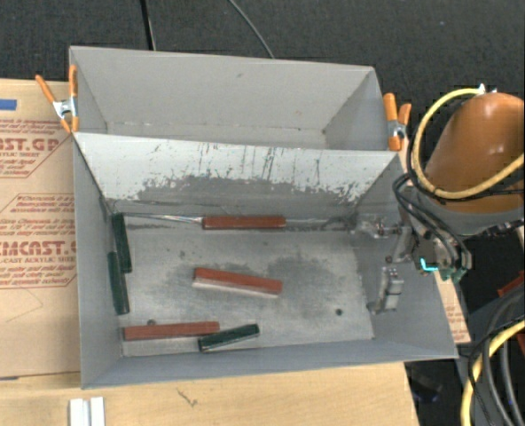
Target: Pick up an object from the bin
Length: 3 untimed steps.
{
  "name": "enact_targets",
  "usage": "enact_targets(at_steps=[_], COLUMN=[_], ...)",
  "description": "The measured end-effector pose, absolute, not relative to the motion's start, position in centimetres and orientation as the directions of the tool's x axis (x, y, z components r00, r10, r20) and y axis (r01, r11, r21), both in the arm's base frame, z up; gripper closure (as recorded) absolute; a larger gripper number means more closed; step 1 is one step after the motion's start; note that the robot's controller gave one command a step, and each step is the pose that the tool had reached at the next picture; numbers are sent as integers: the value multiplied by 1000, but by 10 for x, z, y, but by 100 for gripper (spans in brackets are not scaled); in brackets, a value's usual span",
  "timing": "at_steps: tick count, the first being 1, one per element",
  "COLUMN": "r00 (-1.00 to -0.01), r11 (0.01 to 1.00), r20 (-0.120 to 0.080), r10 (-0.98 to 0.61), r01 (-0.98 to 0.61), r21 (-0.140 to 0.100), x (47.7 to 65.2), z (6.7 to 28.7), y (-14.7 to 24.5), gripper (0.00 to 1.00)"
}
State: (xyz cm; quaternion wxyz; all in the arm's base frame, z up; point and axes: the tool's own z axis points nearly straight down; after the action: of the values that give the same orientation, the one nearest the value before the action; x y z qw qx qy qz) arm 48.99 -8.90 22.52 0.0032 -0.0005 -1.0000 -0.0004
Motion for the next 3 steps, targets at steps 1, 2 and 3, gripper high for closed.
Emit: enact_targets(at_steps=[1, 2, 3], r00=[-1000, -1000, -998], r11=[1000, 1000, 998], r20=[-2, -10, -4], r10=[0, -25, -59], r01=[0, -25, -59], r21=[0, -3, 1], x=[492, 513, 520], z=[229, 183, 128], y=[-89, -50, -24], gripper=[0, 0, 0])
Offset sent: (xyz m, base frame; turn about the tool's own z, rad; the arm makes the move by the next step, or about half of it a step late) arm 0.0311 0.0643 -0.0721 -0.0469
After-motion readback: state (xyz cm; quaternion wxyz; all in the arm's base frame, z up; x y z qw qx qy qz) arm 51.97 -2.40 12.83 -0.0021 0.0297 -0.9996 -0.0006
